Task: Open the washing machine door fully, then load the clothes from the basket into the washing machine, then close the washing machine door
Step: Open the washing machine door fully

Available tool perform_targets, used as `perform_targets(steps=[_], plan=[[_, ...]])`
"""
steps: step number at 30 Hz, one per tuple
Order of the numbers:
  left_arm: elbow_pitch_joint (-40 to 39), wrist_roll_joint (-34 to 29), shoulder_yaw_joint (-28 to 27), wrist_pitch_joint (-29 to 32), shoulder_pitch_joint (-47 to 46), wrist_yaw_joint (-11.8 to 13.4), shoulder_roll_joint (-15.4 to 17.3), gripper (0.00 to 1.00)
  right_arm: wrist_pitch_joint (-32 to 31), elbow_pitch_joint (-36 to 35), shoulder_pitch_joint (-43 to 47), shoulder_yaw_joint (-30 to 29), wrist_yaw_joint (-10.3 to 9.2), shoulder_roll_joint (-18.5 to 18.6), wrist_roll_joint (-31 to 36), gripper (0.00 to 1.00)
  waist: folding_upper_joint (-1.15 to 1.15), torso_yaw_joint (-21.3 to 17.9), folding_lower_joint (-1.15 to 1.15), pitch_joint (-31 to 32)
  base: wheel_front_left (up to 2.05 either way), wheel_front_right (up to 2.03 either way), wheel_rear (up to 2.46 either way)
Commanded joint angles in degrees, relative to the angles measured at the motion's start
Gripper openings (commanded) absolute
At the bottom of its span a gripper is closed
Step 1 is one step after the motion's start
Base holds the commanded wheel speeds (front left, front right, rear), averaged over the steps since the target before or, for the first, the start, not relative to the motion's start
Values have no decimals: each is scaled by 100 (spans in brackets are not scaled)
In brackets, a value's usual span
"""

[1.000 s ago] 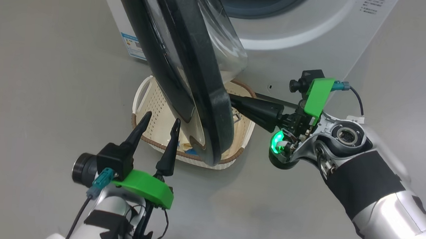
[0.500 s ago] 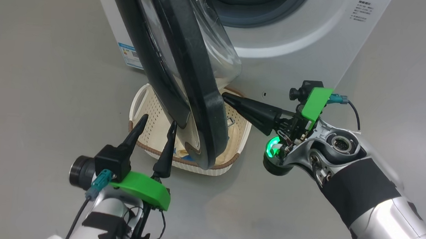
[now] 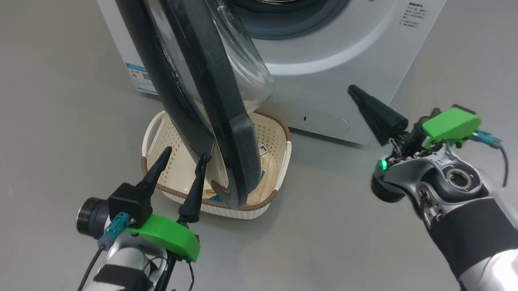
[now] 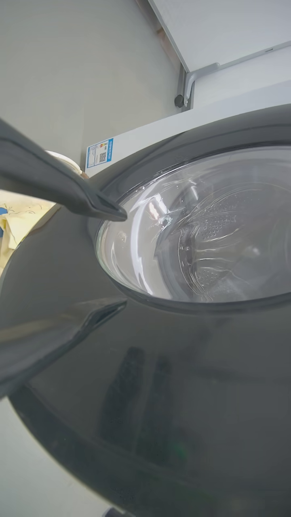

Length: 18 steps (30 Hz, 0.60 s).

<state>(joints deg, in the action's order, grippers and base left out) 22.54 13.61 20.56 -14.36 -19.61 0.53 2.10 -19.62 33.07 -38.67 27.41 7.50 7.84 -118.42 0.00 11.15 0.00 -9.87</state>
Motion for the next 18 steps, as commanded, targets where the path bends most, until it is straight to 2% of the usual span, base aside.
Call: perform_targets(steps=[1,2,3,9,10,13,18], plan=[[-133,-68,-250,-63,-112,-12,81,100,440,-221,-14,-107,-1,139,266,26,0,-53,0,7,0,0,0],[-130,-73,-270,-63,-112,-16,81,100,681,-258,7,-133,-1,224,453,76,0,-74,0,10,0,0,0],[-125,-78,-292,-63,-108,-19,82,100,895,-301,42,-148,-1,297,632,100,0,-97,0,23,0,0,0],[-104,-111,-436,-63,-57,-33,106,100,2399,-382,287,-77,-1,821,2023,100,0,-221,0,116,0,0,0],[-104,-111,-436,-63,-57,-33,106,100,2399,-382,287,-77,-1,821,2023,100,0,-221,0,116,0,0,0],[-101,-132,-493,-63,1,-36,122,100,3075,-338,425,94,-1,1040,2779,100,0,-282,0,184,0,0,0],[-88,-153,-576,-63,100,-51,150,100,3450,-21,565,99,-1,1383,4447,100,0,-390,0,289,0,0,0]])
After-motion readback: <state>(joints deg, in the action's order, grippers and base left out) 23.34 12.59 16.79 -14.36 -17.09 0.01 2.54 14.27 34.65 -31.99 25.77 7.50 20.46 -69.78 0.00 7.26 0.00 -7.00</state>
